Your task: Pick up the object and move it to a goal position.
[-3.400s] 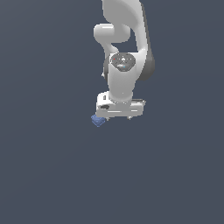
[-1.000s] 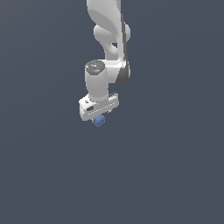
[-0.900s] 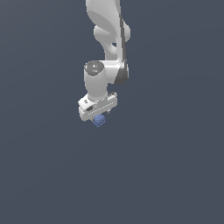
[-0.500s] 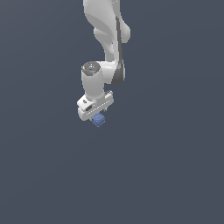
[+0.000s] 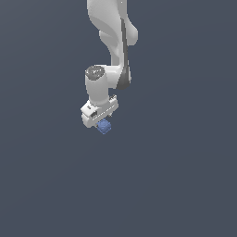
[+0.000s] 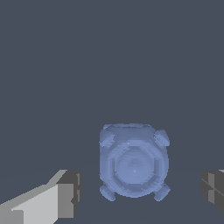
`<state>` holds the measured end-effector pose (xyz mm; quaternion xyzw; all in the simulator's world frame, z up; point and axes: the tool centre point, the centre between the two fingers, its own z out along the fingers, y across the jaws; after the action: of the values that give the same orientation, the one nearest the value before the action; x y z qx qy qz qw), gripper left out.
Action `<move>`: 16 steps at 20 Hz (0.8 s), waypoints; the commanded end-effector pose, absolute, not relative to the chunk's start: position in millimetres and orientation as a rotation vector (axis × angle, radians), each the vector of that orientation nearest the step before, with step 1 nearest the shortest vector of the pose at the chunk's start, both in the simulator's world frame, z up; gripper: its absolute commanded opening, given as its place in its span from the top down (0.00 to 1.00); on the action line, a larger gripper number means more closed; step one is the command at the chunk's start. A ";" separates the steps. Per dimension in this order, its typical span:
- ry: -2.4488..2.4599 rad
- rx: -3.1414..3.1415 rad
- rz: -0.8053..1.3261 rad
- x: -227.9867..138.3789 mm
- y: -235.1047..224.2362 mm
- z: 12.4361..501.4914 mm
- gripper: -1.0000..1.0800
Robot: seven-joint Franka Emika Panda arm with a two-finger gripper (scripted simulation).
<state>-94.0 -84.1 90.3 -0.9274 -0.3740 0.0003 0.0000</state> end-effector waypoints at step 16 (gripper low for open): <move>-1.181 -2.911 0.000 -95.0 -84.0 42.2 0.04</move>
<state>-95.4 -83.9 45.8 -0.9267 -0.3759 0.0005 0.0004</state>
